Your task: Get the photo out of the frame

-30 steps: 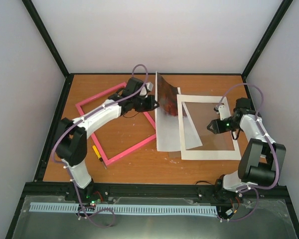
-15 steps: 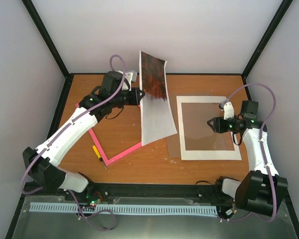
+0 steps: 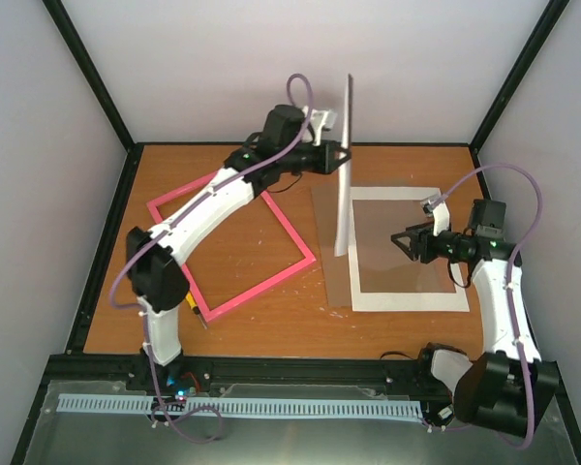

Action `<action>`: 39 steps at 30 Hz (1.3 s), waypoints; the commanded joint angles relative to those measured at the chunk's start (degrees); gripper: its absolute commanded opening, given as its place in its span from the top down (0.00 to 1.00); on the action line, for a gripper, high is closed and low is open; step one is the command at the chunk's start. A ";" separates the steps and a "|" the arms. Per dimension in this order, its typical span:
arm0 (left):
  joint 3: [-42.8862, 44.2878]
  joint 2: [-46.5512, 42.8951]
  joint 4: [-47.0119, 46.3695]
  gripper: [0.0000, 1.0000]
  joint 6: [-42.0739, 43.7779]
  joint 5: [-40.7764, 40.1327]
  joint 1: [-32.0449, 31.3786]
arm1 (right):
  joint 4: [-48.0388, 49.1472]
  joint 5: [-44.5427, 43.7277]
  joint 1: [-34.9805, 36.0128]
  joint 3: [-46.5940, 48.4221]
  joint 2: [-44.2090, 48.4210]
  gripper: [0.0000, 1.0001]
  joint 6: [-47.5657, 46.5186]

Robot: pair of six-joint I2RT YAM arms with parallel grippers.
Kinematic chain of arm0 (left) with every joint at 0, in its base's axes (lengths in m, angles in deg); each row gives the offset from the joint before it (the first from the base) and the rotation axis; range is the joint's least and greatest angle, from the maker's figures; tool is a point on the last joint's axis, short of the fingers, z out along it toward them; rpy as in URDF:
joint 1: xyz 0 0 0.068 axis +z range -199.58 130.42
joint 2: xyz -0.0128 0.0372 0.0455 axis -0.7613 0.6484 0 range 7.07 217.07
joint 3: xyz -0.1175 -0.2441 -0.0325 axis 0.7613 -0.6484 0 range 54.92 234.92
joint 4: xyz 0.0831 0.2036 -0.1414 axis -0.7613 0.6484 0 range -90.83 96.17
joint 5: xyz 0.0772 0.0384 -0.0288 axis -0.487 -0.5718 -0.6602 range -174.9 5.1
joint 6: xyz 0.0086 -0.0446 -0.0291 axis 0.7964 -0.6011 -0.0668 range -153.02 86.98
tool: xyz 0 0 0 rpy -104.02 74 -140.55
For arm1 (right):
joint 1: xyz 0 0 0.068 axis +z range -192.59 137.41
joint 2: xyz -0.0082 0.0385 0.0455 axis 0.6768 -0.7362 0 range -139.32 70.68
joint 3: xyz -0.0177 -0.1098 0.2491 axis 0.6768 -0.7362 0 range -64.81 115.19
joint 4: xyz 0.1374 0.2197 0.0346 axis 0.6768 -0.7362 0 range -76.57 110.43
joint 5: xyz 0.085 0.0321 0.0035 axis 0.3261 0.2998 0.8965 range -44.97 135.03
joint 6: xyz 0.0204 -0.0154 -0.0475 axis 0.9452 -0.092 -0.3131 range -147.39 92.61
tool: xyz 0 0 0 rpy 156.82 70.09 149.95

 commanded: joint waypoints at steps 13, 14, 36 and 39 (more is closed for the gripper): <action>-14.82 -7.64 -26.47 0.99 -10.76 9.74 -0.30 | -6.20 18.68 0.00 -0.13 8.36 0.42 -10.08; -20.17 -8.68 -30.41 0.99 -13.05 10.39 0.19 | -5.92 18.64 0.00 -0.28 8.15 0.42 -9.98; -51.52 4.53 -52.55 0.99 -28.80 4.57 0.76 | -2.48 14.13 0.05 -2.23 7.56 0.42 -8.04; -49.30 6.36 -50.40 0.99 -28.05 4.81 0.43 | -2.30 13.77 0.09 -2.21 6.92 0.42 -7.94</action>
